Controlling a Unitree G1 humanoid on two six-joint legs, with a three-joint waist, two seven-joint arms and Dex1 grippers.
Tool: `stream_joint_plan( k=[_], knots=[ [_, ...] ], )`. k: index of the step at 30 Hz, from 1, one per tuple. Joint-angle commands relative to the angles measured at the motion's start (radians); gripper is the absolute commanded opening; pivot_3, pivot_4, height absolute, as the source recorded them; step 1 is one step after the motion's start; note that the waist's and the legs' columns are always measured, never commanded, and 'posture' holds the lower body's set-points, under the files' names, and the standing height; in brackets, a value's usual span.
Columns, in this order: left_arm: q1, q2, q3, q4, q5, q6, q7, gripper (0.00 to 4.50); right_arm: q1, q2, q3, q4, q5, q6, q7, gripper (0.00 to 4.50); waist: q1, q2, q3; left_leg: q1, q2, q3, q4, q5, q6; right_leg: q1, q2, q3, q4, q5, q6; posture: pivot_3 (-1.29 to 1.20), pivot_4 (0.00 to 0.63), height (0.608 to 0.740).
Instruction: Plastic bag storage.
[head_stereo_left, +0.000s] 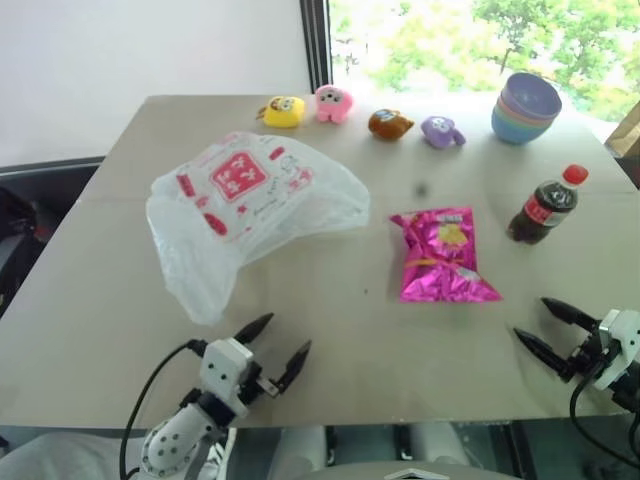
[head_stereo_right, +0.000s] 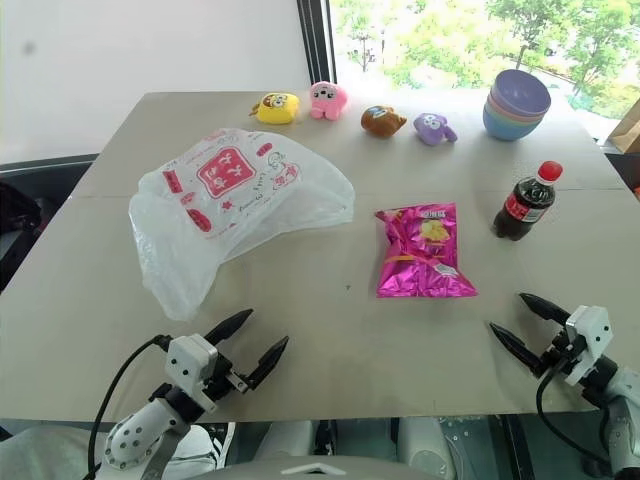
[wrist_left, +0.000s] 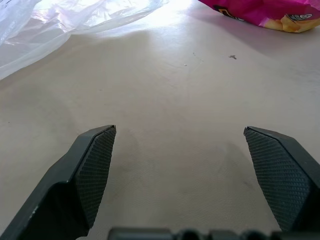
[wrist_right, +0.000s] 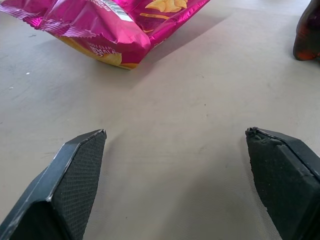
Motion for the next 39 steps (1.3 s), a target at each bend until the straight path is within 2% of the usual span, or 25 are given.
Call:
stream_joint_plan(
  k=[1, 3, 4, 5, 6, 9, 12, 21, 34, 39],
  knots=[
    [0.000, 0.004, 0.003, -0.024, -0.003, -0.001, 0.007, 4.42, 0.005, -0.003, -0.022, -0.030, 0.017, -0.003, 0.003, 4.50, 0.000, 0.000, 0.000, 0.000, 0.000, 0.000, 0.000, 0.000, 0.000, 0.000, 0.000, 0.000, 0.000, 0.000, 0.000, 0.00, 0.150, 0.740],
    [-0.007, 0.002, 0.003, -0.017, -0.007, -0.004, 0.005, 4.42, 0.003, 0.000, -0.018, -0.025, 0.015, -0.007, 0.005, 4.50, 0.000, 0.000, 0.000, 0.000, 0.000, 0.000, 0.000, 0.000, 0.000, 0.000, 0.000, 0.000, 0.000, 0.000, 0.000, 0.00, 0.150, 0.740],
    [-0.010, 0.001, 0.002, -0.013, -0.006, -0.006, 0.006, 4.42, 0.001, -0.001, -0.017, -0.023, 0.015, -0.007, 0.007, 4.50, -0.001, -0.016, 0.033, 0.000, 0.000, 0.000, 0.000, 0.000, 0.000, 0.000, 0.000, 0.000, 0.000, 0.000, 0.000, 0.00, 0.150, 0.740],
    [-0.013, 0.000, 0.003, -0.011, -0.005, -0.007, 0.006, 4.42, -0.002, -0.001, -0.018, -0.021, 0.014, -0.007, 0.007, 4.50, -0.001, -0.019, 0.024, 0.040, -0.013, 0.010, -0.024, -0.004, -0.006, 0.024, -0.007, 0.019, 0.001, -0.001, -0.001, 0.00, 0.150, 0.740],
    [-0.016, -0.002, 0.003, -0.011, -0.005, -0.007, 0.008, 4.42, -0.004, -0.002, -0.018, -0.020, 0.014, -0.007, 0.008, 4.50, -0.004, -0.013, 0.016, 0.036, -0.013, -0.001, -0.032, -0.004, -0.006, 0.030, -0.012, 0.013, -0.014, 0.000, 0.000, 0.00, 0.150, 0.740],
    [-0.025, -0.002, 0.002, -0.011, -0.005, -0.003, 0.012, 4.42, -0.011, -0.003, -0.016, -0.016, 0.012, -0.005, 0.009, 4.50, -0.006, -0.010, 0.013, 0.031, -0.011, -0.005, -0.022, -0.003, 0.001, 0.025, -0.010, 0.007, -0.014, -0.001, 0.001, 0.00, 0.150, 0.740],
    [-0.036, -0.001, 0.003, -0.004, -0.006, -0.002, 0.014, 4.42, -0.021, -0.003, -0.014, -0.009, 0.009, -0.006, 0.010, 4.50, -0.002, -0.010, 0.011, 0.015, -0.011, -0.004, -0.014, -0.003, 0.003, 0.013, -0.005, 0.008, -0.013, 0.002, 0.005, 0.00, 0.150, 0.740],
    [-0.053, 0.002, 0.001, -0.002, -0.008, 0.005, 0.011, 4.42, -0.011, 0.009, -0.014, -0.023, 0.009, -0.010, 0.006, 4.50, 0.001, -0.010, 0.011, 0.015, -0.012, -0.003, -0.012, -0.005, 0.005, 0.013, -0.004, 0.009, -0.013, 0.001, 0.004, 0.00, 0.150, 0.740],
    [-0.040, 0.005, -0.009, -0.021, -0.003, 0.013, 0.005, 4.42, 0.031, 0.027, -0.011, -0.066, 0.007, -0.018, 0.000, 4.50, -0.001, -0.011, 0.011, 0.016, -0.010, -0.003, -0.002, -0.005, 0.006, 0.013, -0.004, 0.011, -0.002, 0.000, 0.003, 0.00, 0.150, 0.740],
    [-0.036, -0.037, 0.024, -0.097, 0.037, 0.062, 0.123, 4.42, 0.112, 0.030, 0.035, -0.220, 0.017, 0.013, 0.021, 4.50, 0.000, -0.011, 0.011, 0.016, -0.009, -0.004, -0.002, -0.005, 0.006, 0.012, -0.004, 0.011, -0.002, 0.000, 0.003, 0.00, 0.150, 0.740]
  ],
)
